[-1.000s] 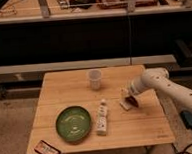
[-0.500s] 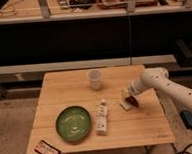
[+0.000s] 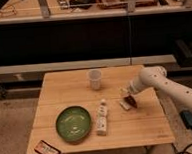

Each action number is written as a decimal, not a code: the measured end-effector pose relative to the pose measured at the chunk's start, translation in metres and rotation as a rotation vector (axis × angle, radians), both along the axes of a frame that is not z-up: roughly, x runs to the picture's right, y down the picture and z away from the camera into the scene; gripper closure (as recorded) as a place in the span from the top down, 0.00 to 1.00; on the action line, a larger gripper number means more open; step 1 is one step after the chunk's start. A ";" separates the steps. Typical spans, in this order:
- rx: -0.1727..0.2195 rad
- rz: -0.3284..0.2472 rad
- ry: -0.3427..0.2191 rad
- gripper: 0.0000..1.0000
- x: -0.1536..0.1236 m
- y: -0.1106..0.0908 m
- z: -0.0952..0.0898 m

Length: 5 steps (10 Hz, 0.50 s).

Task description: Place the pepper on the white sponge

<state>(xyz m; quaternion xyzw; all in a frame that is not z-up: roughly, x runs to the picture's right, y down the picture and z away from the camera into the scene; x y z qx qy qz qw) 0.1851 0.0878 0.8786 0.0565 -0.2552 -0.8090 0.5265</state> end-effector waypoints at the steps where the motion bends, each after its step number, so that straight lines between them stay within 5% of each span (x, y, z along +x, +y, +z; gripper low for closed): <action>1: 0.005 -0.010 0.004 0.80 0.001 -0.001 0.000; 5: 0.039 -0.027 0.022 0.80 0.003 -0.013 -0.004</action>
